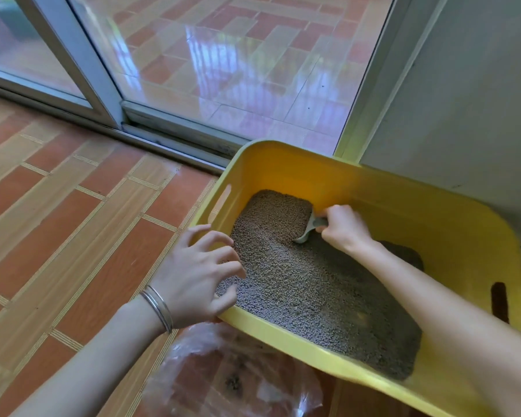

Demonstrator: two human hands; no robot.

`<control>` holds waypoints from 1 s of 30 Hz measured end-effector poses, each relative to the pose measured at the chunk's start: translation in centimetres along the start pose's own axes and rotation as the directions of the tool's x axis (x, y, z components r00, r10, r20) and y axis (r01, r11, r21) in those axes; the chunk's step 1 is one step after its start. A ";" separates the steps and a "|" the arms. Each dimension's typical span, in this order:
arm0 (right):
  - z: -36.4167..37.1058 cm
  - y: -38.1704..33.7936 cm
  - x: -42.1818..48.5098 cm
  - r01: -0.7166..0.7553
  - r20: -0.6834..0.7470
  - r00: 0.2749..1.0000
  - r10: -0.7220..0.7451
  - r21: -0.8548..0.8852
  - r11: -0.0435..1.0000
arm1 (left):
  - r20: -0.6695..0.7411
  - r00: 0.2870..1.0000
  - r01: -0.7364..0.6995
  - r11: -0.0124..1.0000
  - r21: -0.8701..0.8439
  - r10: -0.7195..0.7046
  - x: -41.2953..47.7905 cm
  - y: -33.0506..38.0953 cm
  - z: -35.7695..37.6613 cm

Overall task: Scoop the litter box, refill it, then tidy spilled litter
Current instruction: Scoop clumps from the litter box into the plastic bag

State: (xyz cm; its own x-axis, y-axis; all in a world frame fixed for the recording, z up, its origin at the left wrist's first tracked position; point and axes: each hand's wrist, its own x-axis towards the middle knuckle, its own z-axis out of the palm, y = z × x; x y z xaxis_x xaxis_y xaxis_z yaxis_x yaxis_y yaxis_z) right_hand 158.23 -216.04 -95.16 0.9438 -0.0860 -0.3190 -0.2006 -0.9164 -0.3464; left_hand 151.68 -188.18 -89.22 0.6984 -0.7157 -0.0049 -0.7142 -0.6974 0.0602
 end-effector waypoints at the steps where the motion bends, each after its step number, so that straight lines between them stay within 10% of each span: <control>1: 0.3 -0.2 0.3 -0.007 -0.001 1.000 0.007 0.040 0.999 | 0.005 1.000 -0.011 1.000 0.000 0.011 0.0 -0.1 0.0; 13: 3.9 -1.5 -1.6 -0.005 -0.178 0.981 0.081 0.391 0.920 | 0.053 0.997 -0.049 0.999 -0.017 0.049 -0.2 -0.1 -0.2; 30: -0.8 1.2 -6.9 0.169 -0.254 0.964 -0.080 0.348 0.922 | -0.107 0.984 0.142 0.989 -0.040 -0.146 -0.6 0.9 0.2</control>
State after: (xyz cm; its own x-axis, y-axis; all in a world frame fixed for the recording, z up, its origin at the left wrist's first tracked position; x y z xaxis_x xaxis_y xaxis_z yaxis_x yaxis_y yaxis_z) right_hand 151.69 -216.89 -92.64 0.9925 -0.1089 -0.0552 -0.1172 -0.7234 -0.6804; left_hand 150.66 -188.39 -89.39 0.7959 -0.5982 0.0934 -0.6053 -0.7899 0.0983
